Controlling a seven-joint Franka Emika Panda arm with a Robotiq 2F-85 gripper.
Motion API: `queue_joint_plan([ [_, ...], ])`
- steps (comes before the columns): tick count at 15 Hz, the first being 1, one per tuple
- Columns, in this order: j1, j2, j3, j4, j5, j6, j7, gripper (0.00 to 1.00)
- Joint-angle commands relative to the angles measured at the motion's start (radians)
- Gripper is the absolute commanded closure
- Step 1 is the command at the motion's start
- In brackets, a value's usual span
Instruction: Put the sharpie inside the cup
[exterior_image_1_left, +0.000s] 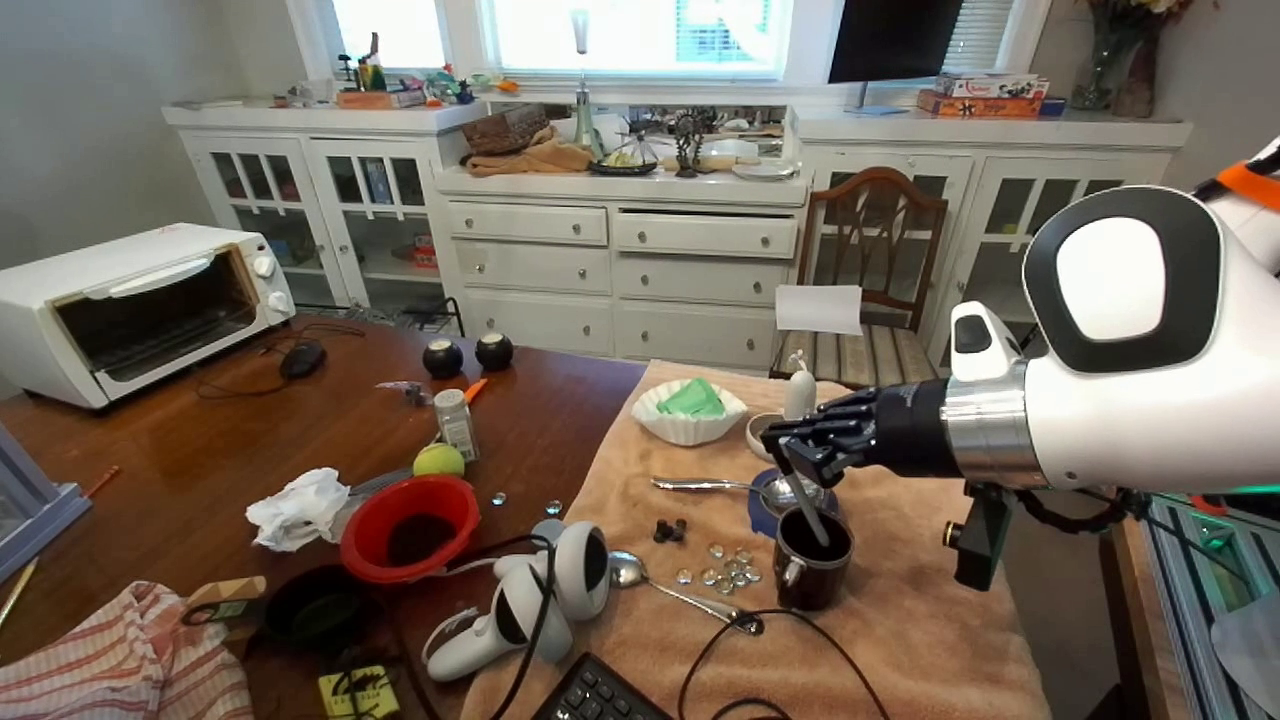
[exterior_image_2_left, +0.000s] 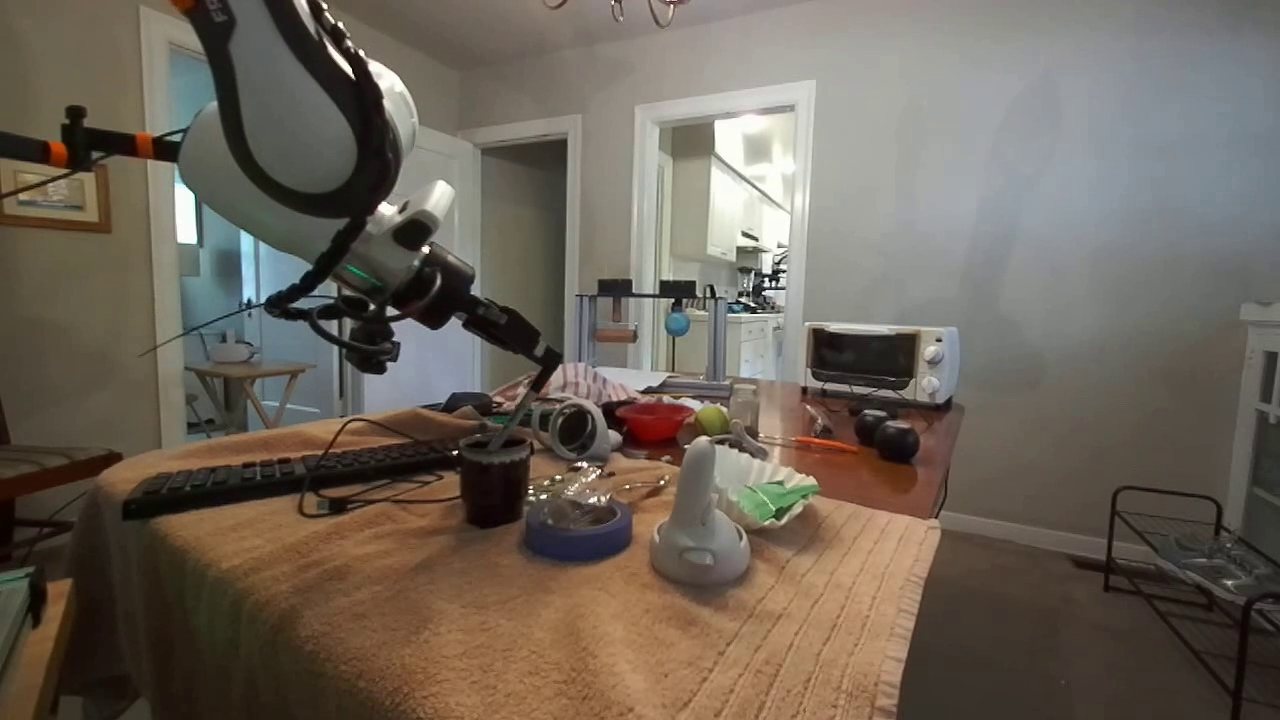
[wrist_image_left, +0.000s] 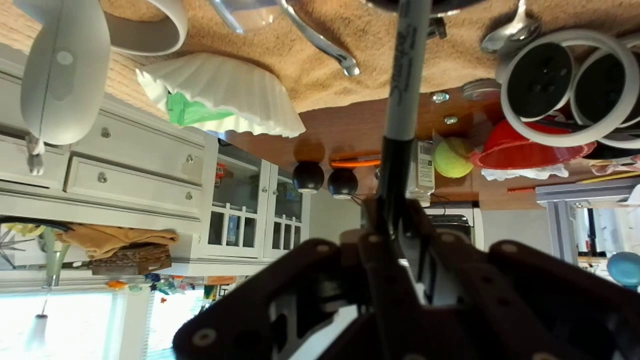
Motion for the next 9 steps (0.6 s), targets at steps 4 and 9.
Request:
queue_joint_plan([
  [4,-0.069,0.065,0.070,0.013,-0.038,-0.020,0.054,0.97],
  [9,-0.090,0.084,0.092,0.018,-0.051,-0.015,0.069,0.97],
])
